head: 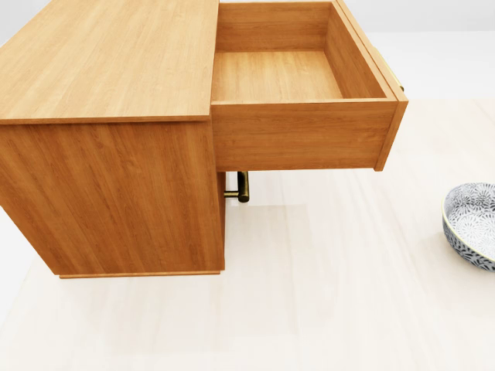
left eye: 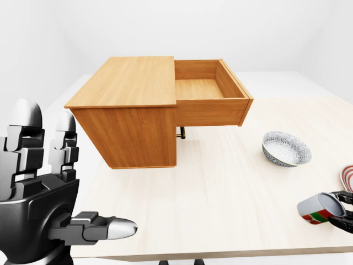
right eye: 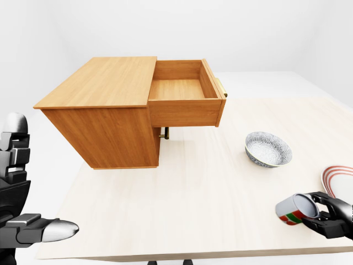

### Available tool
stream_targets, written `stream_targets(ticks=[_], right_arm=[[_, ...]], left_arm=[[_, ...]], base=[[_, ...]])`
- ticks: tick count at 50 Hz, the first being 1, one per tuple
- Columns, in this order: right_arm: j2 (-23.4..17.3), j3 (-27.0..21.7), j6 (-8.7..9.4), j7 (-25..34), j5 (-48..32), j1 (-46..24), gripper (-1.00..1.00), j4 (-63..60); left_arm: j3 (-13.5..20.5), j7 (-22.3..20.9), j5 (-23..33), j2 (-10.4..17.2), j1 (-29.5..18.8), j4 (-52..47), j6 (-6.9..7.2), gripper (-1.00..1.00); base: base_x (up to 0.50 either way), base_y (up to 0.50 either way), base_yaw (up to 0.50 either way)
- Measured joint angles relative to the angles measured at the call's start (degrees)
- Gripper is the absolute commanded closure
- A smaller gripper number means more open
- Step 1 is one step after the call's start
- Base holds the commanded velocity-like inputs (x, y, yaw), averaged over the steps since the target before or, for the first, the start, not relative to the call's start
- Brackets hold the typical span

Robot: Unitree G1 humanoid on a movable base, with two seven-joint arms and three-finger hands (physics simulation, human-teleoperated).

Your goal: Put the ketchup in the top drawer of the cabinet.

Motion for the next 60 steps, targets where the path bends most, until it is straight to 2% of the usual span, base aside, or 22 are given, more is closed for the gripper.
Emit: stream_targets(ticks=[8, 14, 30, 42, 52, 60], right_arm=[[0.25, 0.81, 0.00, 0.00, -0.31, -0.38, 1.00, -0.28], [0.94, -0.24, 0.00, 0.00, -1.33, 1.49, 1.00, -6.49], [4.92, -13.24, 0.00, 0.00, -15.57, 6.41, 1.00, -37.74], [6.75, -19.38, 0.00, 0.00, -25.16, 6.40, 1.00, -51.65], [5.69, -22.56, 0.00, 0.00, -29.93, 5.37, 1.00, -59.02], [3.08, -23.47, 0.00, 0.00, -33.08, 3.35, 1.00, -64.08]], left_arm=[[-0.39, -0.03, 0.31, -0.05, 0.20, 0.00, 0.00, -1.00], [-0.39, -0.09, 0.29, -0.07, 0.30, 0.00, 0.00, -1.00], [-0.11, -0.28, -0.05, -0.22, 0.50, 0.00, 0.00, -1.00], [0.29, -0.38, -0.46, -0.30, 0.51, 0.00, 0.00, -1.00], [0.64, -0.45, -0.76, -0.30, 0.40, 0.00, 0.00, -1.00], [1.22, -0.35, -1.31, -0.16, 0.06, 0.00, 0.00, -1.00]], base=[[0.00, 0.00, 0.00], [0.00, 0.00, 0.00], [0.00, 0.00, 0.00], [0.00, 0.00, 0.00], [0.00, 0.00, 0.00], [0.00, 0.00, 0.00]])
